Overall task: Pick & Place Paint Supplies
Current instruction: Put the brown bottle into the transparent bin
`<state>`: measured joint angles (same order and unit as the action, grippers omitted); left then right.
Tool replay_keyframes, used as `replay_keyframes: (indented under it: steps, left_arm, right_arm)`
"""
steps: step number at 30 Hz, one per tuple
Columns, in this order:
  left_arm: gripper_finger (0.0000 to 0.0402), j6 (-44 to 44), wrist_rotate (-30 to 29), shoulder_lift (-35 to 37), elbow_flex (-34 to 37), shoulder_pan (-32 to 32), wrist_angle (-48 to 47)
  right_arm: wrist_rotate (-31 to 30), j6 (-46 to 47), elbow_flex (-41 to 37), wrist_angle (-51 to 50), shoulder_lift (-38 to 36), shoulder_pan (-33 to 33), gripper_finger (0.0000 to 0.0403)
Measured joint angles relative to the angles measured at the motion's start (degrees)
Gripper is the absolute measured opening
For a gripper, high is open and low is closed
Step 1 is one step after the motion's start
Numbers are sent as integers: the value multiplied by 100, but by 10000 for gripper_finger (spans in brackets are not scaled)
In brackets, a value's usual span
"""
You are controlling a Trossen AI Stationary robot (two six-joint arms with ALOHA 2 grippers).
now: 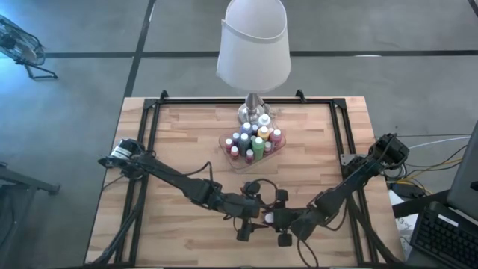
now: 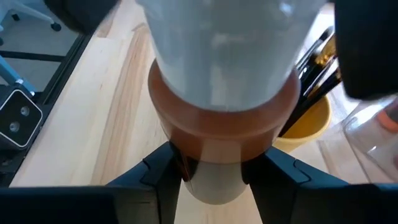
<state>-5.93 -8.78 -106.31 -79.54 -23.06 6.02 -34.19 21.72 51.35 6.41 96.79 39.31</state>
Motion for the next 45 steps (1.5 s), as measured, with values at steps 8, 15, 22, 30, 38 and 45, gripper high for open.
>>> replay_keyframes:
  steps: [8,15,22,30,38,45]
  left_arm:
    - [257,118,-2,-2,2,3,83]
    - [224,162,-2,-2,6,8,87]
    - [181,170,-9,-2,6,12,151]
    - [142,304,-11,-2,6,12,201]
    - [130,278,-10,-2,6,12,208]
    - [131,254,-7,5,6,12,203]
  right_arm:
    - [-21,-206,0,163,-6,-59,142]
    - [-22,-226,0,173,-54,-63,148]
    - [-22,-250,0,193,-85,-62,153]
    - [-9,-242,-2,197,-85,-59,140]
    - [-11,-239,-2,200,-85,-61,165]
    - [-27,-237,-2,200,-85,-61,190]
